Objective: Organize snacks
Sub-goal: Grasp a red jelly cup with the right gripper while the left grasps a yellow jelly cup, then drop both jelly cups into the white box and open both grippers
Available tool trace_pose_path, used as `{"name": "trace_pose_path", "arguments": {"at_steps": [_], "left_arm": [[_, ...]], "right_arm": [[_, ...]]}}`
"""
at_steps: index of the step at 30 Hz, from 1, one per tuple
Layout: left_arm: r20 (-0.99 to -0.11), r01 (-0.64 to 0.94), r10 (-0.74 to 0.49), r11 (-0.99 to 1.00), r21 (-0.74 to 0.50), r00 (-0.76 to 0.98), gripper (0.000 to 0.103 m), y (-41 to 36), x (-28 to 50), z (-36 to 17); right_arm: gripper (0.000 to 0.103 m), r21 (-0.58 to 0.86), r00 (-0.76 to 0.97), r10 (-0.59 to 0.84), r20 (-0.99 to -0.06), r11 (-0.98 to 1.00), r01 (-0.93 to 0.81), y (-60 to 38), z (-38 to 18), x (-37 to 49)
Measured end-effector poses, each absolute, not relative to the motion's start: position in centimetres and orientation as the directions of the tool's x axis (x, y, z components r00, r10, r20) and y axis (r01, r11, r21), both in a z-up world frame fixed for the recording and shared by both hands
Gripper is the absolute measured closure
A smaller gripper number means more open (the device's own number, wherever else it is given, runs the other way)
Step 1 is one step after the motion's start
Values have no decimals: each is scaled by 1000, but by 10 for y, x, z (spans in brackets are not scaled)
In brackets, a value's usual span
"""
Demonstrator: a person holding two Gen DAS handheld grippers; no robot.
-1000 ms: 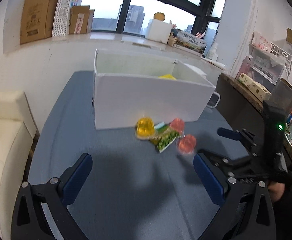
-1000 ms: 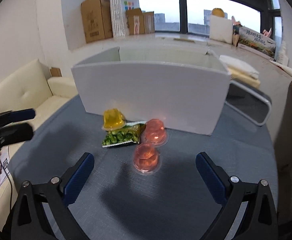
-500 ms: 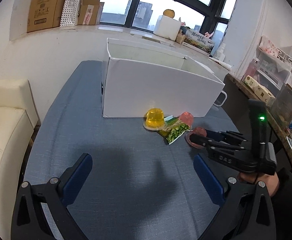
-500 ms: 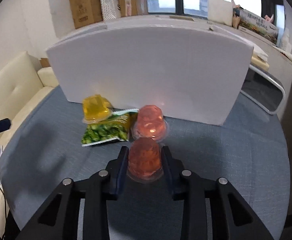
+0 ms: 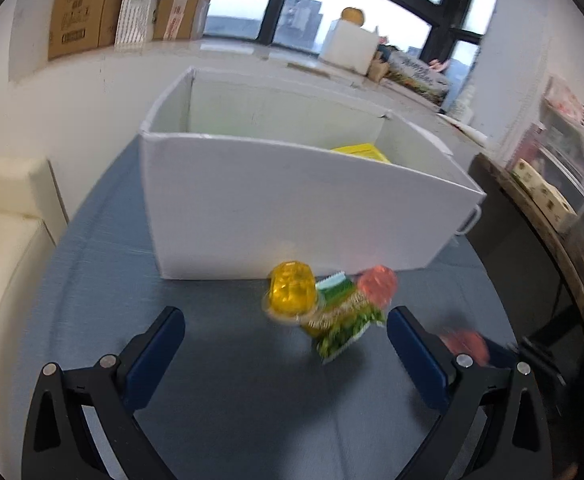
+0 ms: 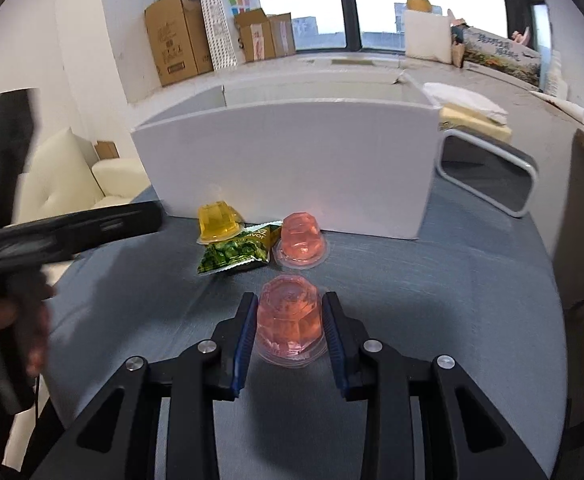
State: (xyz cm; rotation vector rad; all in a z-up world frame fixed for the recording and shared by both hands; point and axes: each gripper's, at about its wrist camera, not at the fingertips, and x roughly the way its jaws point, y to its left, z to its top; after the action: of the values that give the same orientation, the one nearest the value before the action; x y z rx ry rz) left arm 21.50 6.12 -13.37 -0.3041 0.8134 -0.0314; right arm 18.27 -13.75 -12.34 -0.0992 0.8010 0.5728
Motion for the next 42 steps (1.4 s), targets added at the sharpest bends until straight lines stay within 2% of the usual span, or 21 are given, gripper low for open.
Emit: {"name": "trace_pose_path", "arguments": {"at_steps": [5,9,10,12,13,21,29,38,42], "left_arm": [[-728,-129,-101,959,-253,678,1,53,241,-146],[-747,-129,-119,955,-266,655,1,50,256,-158],[-752,-126,-130,954,-272,646,8,49,259,-163],[-753,-117,-134,956,-271,644,57,49,260,-167],[-755,-107,-127,962,-253,643,65,47,260,-168],[-702,-23,-189,960,-280,687,66,48,230,-148],[-586,92,-207,971,-221,783,66,52,173,-80],[-513,98,-184,977,-189,838,66,77,195,-27],[-523,88,-176,978,-190,834,66,83,231,-24]], "right_arm": [[67,133,581,450,-679,853,-505,-154,-113,171],[67,138,587,445,-677,859,-492,-164,-109,170],[67,139,588,444,-677,861,-490,-165,-109,168],[67,145,586,446,-677,861,-488,-167,-110,168],[67,145,586,444,-677,862,-486,-167,-111,168],[67,148,582,455,-674,855,-496,-162,-111,167],[67,145,593,492,-638,833,-534,-145,-89,171],[67,124,637,511,-577,826,-550,-125,-45,204],[67,137,659,512,-551,835,-534,-117,-25,240]]}}
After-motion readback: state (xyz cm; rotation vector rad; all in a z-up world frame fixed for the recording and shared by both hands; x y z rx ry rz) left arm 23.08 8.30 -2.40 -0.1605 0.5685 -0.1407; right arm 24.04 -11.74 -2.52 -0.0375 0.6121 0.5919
